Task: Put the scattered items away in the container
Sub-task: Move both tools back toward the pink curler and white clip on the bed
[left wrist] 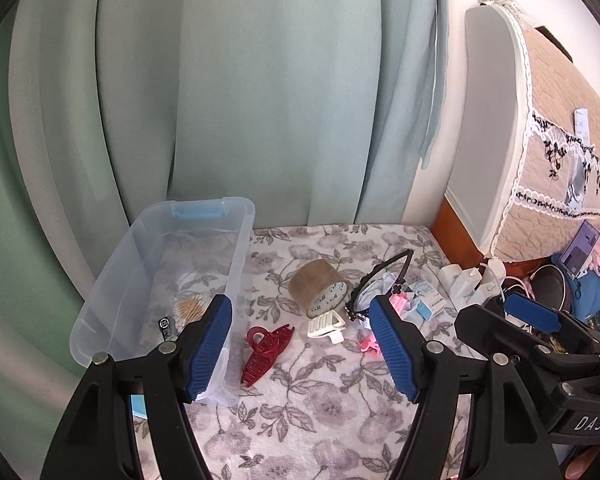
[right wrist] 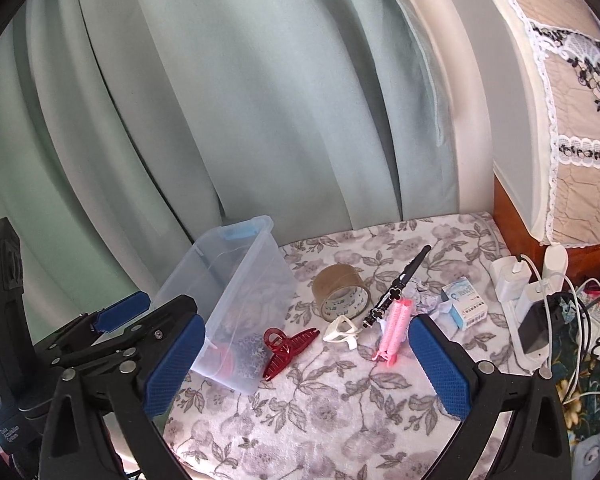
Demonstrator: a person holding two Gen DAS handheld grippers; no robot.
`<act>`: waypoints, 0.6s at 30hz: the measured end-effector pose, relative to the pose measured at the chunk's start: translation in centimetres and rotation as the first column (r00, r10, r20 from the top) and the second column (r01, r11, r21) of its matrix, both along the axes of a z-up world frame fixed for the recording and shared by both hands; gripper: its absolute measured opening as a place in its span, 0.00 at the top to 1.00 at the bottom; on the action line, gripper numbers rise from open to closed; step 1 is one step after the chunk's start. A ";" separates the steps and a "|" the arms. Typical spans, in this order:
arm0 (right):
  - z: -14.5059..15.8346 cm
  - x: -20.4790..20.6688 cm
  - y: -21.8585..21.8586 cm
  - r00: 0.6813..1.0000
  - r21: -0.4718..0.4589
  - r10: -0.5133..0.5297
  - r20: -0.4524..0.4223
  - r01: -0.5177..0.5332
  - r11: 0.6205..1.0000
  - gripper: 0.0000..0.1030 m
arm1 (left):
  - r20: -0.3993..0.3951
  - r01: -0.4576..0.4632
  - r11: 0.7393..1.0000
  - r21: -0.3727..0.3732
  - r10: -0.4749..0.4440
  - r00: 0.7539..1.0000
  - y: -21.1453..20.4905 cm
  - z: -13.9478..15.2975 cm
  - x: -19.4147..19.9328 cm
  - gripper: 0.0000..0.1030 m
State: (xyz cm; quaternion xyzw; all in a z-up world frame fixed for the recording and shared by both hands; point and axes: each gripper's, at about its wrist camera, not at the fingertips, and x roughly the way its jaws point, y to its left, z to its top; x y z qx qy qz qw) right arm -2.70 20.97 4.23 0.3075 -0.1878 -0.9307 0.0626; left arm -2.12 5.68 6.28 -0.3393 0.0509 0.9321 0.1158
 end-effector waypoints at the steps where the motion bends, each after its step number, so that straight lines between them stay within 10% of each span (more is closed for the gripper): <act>1: -0.3 0.0 0.3 1.000 -0.006 -0.004 0.006 0.004 1.000 0.00 | 0.001 -0.002 1.000 -0.012 0.002 1.000 0.4 -0.1 -0.1 0.30; 18: -4.5 -2.0 3.8 0.994 -0.041 -0.044 0.105 0.049 0.998 0.00 | 0.063 0.010 0.998 -0.055 -0.007 0.998 3.6 -4.0 -3.2 0.21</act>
